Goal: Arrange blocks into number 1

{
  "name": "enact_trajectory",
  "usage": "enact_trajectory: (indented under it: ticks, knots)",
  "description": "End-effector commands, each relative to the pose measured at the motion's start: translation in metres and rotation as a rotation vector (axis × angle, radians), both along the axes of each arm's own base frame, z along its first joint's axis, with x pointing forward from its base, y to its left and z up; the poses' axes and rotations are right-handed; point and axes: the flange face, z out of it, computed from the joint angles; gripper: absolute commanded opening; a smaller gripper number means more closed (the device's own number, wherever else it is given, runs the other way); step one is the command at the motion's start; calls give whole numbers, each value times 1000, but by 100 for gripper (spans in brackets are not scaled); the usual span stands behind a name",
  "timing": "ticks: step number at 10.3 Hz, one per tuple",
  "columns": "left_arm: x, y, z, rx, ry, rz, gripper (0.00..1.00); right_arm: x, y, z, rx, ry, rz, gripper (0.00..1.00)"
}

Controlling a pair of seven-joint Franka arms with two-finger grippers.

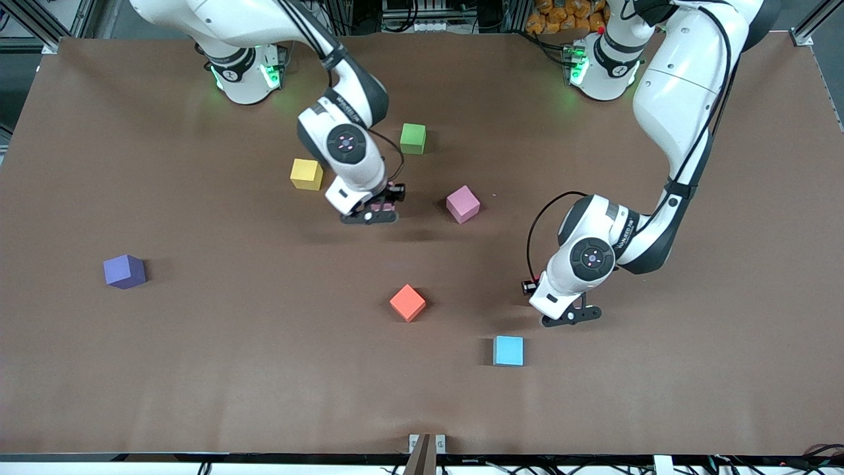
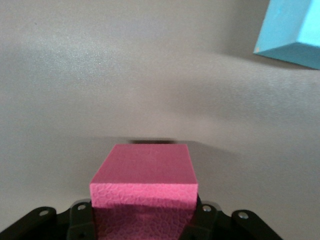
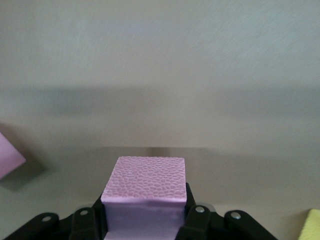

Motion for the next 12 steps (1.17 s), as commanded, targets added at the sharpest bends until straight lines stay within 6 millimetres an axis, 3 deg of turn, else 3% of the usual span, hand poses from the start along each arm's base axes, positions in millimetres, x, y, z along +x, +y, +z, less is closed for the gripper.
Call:
enact_trajectory:
  ticks: [1, 5, 9, 12]
  knots:
    - [-3, -4, 11, 20, -26, -1, 0, -15, 22, -13, -12, 13, -53, 0]
    - [-4, -9, 16, 17, -33, 2, 0, -47, 50, -23, -5, 38, -124, 0]
    - [-6, -18, 30, 5, -45, -1, 0, -69, 51, -34, -31, 65, -126, 0]
    - [-18, -47, 39, -12, -49, -10, 0, -83, 52, -40, -42, 81, -109, 0]
